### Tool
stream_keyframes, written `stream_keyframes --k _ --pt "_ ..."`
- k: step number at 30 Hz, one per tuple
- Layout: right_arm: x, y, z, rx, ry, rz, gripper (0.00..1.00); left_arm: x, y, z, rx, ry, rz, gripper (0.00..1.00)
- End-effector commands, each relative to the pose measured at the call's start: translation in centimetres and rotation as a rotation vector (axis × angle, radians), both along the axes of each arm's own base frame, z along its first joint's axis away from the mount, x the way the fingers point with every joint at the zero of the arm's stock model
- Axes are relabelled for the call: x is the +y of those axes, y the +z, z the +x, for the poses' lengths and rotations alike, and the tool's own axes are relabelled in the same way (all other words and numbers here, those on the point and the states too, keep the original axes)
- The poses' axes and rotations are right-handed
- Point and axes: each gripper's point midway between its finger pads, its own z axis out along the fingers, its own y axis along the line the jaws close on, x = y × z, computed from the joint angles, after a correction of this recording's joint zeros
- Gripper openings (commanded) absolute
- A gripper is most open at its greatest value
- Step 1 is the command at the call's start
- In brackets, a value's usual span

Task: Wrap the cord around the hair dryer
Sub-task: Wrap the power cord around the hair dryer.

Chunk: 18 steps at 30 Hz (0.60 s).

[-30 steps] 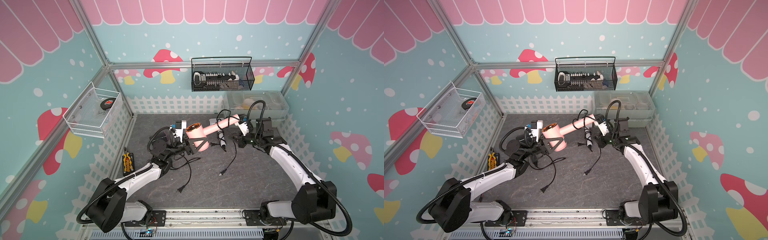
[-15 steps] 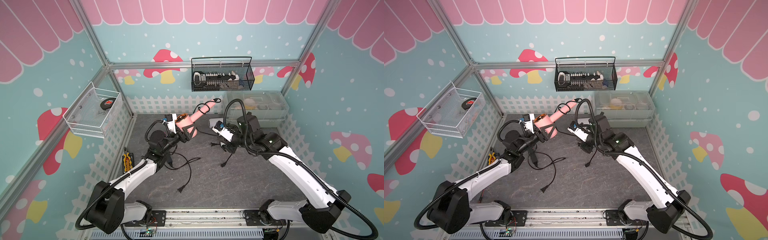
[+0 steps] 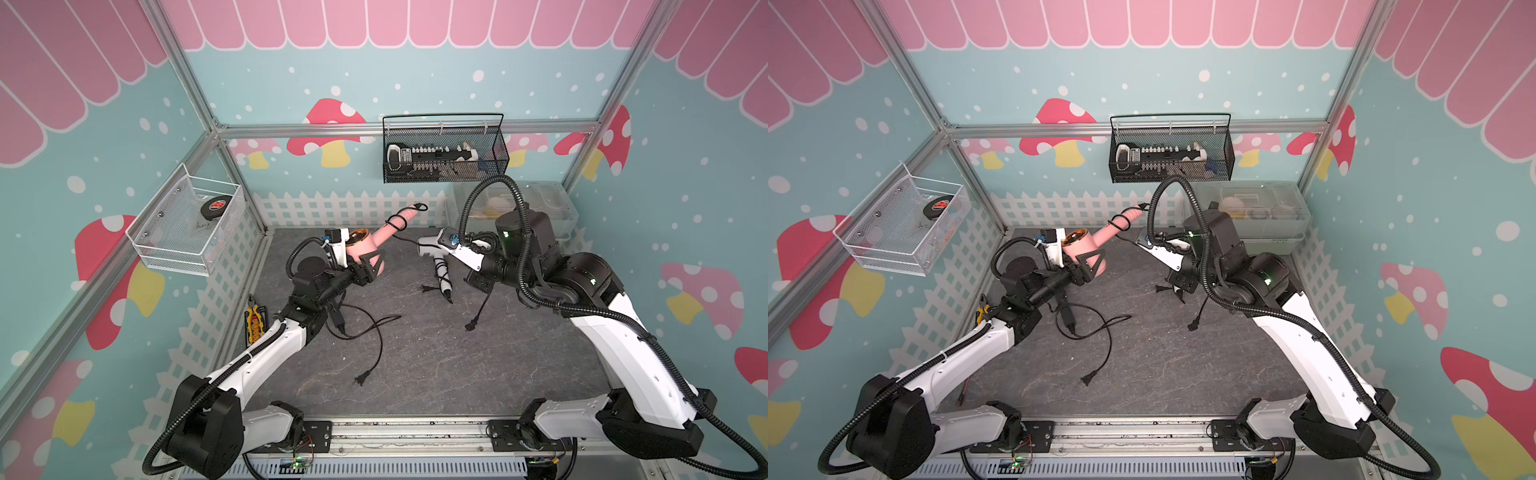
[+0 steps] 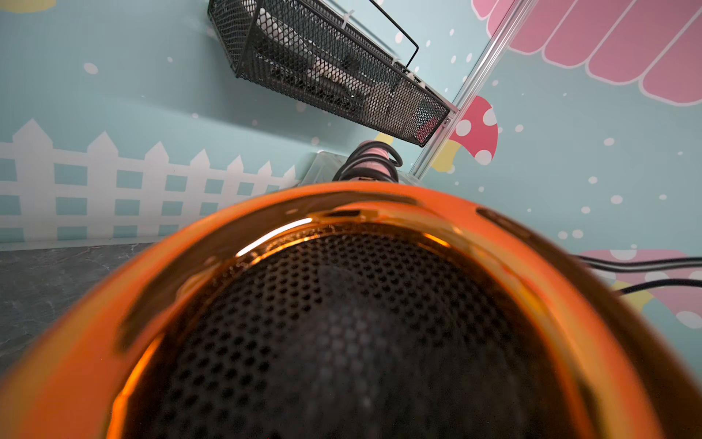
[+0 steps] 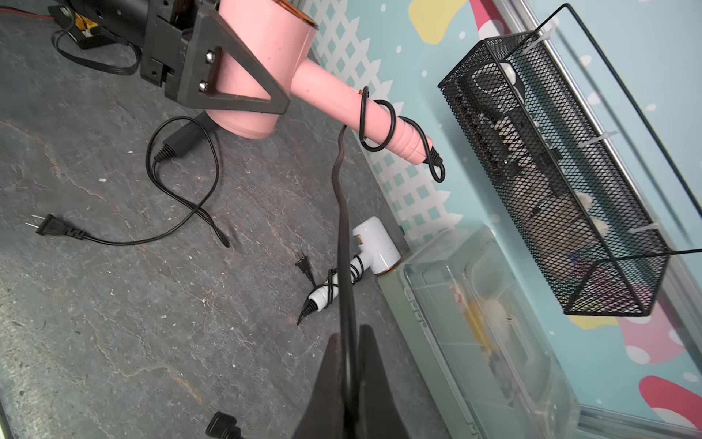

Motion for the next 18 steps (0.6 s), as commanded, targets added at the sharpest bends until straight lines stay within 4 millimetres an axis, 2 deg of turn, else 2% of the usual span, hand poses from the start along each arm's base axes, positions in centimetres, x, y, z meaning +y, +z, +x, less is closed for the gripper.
stream_keyframes --k 1,6,9,13,18 --pt "-0.9 1.2 -0.2 -0.049 0.004 -0.07 0.0 1.4 0.2 1.1 0.006 0.071 0.028 0.0" --pt "-1.3 2.4 1.2 -0.118 -0.026 -0.135 0.0 0.4 -1.7 0.3 0.07 0.034 0.078 0.0" --pt "-1.5 3.6 2.1 -0.168 -0.041 -0.176 0.0 -1.2 -2.6 -0.9 0.101 -0.023 0.138 0.0" --pt "-1.7 5.6 3.3 -0.245 -0.06 -0.228 0.0 -5.0 -4.3 -4.0 0.137 -0.165 0.254 0.0" --pt "-1.8 7.0 5.0 -0.302 -0.068 -0.283 0.0 -9.1 -5.6 -8.5 0.153 -0.359 0.309 0.0"
